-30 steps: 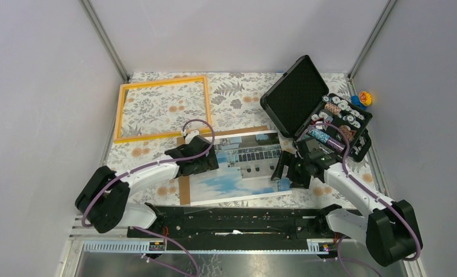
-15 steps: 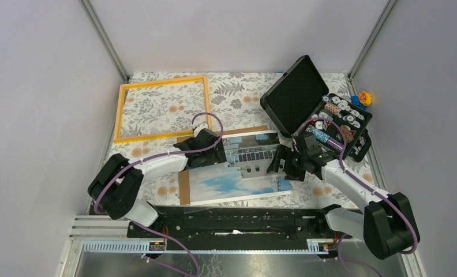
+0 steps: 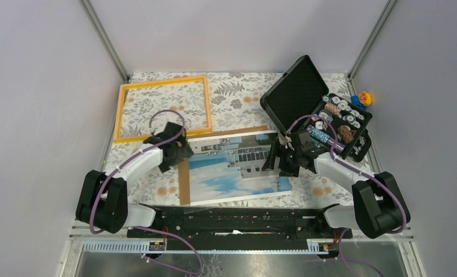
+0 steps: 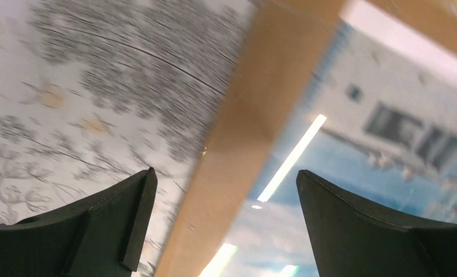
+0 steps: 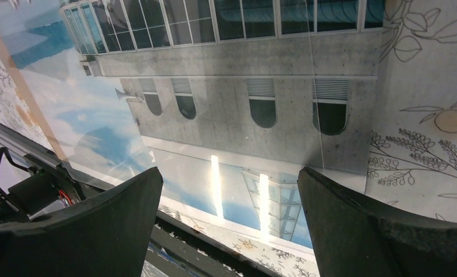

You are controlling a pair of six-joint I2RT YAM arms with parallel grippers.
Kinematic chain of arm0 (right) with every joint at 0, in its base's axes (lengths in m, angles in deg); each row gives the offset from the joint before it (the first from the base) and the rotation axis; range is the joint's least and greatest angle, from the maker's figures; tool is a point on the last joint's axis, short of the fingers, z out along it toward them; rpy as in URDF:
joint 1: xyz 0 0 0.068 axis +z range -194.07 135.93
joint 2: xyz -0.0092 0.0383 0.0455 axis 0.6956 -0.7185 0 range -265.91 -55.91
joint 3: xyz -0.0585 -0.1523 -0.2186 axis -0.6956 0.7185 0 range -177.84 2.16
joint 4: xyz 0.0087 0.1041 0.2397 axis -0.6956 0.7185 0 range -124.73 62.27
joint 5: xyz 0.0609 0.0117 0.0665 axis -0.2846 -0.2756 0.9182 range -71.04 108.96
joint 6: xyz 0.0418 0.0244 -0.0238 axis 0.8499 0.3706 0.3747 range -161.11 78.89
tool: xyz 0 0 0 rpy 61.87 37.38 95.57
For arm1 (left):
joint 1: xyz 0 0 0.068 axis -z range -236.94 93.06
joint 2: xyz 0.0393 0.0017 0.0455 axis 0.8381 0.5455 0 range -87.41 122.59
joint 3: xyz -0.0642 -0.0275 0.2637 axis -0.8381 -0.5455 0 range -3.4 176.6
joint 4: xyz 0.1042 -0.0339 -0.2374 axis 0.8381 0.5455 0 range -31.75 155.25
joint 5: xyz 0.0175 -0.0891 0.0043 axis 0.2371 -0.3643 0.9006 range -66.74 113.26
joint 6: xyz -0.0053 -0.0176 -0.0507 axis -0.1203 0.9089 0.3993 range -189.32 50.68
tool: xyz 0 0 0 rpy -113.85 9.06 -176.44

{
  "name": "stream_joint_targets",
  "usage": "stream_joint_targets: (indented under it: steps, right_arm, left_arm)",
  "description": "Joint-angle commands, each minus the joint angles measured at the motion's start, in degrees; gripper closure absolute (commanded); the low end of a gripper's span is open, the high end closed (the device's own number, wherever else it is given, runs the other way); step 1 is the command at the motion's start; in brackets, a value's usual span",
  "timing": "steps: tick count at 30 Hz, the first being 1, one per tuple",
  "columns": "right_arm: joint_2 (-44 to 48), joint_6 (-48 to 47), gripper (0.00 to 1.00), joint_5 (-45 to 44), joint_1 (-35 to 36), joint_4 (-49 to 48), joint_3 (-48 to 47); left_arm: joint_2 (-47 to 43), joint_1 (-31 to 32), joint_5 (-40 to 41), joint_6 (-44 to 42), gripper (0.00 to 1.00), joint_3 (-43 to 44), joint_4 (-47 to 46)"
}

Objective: Put the photo into the frame

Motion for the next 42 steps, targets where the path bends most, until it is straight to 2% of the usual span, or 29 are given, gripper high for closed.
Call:
stream_joint_targets:
  steps: [1,8,16,20,23,29,35,42]
  right_arm:
    - [-2.05,-1.71,0.04,1.67,-0.15,-3.06,-2.06]
    - [-2.37,-2.05,0.04,0.77,-0.16,-4.09,-1.09]
    - [-4.38,-2.39,0.04,1.48,-0.22,-4.87,-0.99]
    - [-5.01,-3.20,0.04,1.33,-0.16,-4.06,-1.39]
    - [-5.50,-3.13,0.04,0.36,-0.22,-4.06,-1.40]
    - [-6.13,-2.63,0.04,1.02,-0.21,-5.04,-1.19]
    - [-7.11,-2.88,0.04,1.16,-0.14,-5.16,-1.33]
    - [-7.08,-2.44,0.04,0.84,-0.15,-5.39,-1.36]
  left_arm:
    - [0.06,-10.64,-7.52,-2.05,0.01,-2.94,-6.74]
    - [0.64,-12.09,-8.65,-5.81,0.01,-4.29,-18.56]
    - [1.63,-14.25,-9.83,-2.17,0.01,-8.29,-32.90]
    - [3.54,-13.36,-11.24,-0.02,0.01,-7.07,-30.38]
    - [3.37,-12.30,-13.32,-0.51,0.01,-9.03,-32.02]
    - [8.85,-12.04,-17.18,-1.13,0.01,-6.79,-33.28]
    - [4.91,-9.52,-15.97,-1.52,0.01,-6.54,-33.66]
    - [2.17,-6.09,-19.21,-1.44,0.01,-5.36,-33.02]
